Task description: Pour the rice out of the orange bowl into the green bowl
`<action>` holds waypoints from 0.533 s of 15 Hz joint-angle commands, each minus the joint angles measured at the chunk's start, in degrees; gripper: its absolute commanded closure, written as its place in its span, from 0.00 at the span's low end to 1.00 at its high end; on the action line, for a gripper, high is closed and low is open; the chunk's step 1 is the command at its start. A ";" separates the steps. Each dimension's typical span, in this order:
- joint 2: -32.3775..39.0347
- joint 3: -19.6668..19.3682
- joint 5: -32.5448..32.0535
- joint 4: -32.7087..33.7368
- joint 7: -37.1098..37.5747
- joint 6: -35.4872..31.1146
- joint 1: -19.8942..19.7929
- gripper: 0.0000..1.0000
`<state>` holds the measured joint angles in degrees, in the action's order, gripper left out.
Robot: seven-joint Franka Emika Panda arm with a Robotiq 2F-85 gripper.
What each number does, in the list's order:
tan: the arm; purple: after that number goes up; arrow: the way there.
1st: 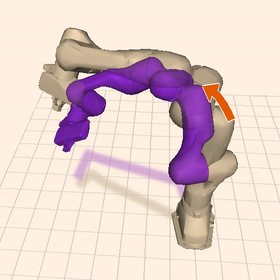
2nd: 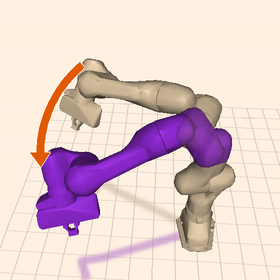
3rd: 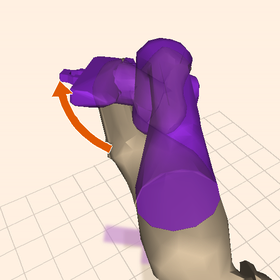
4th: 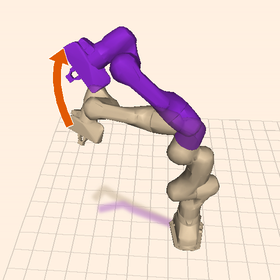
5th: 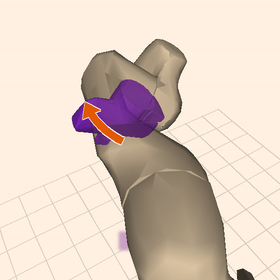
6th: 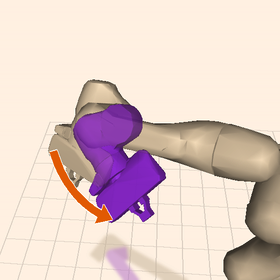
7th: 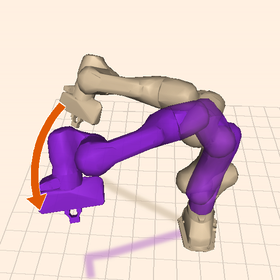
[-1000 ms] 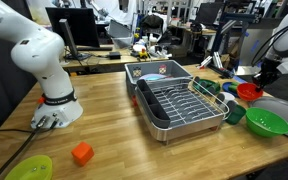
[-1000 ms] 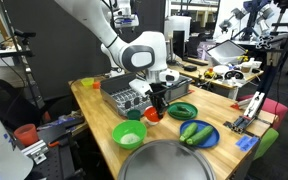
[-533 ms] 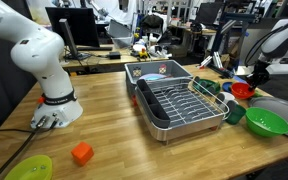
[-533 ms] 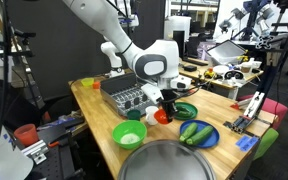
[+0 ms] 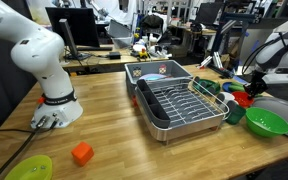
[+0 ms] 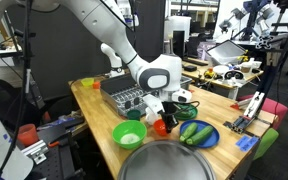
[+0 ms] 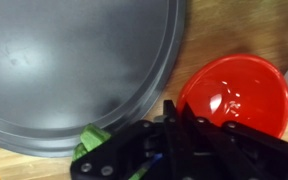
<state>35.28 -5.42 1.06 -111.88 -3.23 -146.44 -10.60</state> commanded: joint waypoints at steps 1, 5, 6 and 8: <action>-0.18 0.47 0.51 0.73 -1.40 0.97 -0.91 0.66; -0.53 -0.09 -0.13 0.51 -0.50 0.07 -0.14 0.65; -0.74 -0.10 -0.18 0.48 -0.60 0.07 -0.14 0.58; -0.89 -0.09 -0.20 0.35 -0.73 0.06 -0.15 0.46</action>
<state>34.37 -5.46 0.81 -111.65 -3.92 -146.53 -10.79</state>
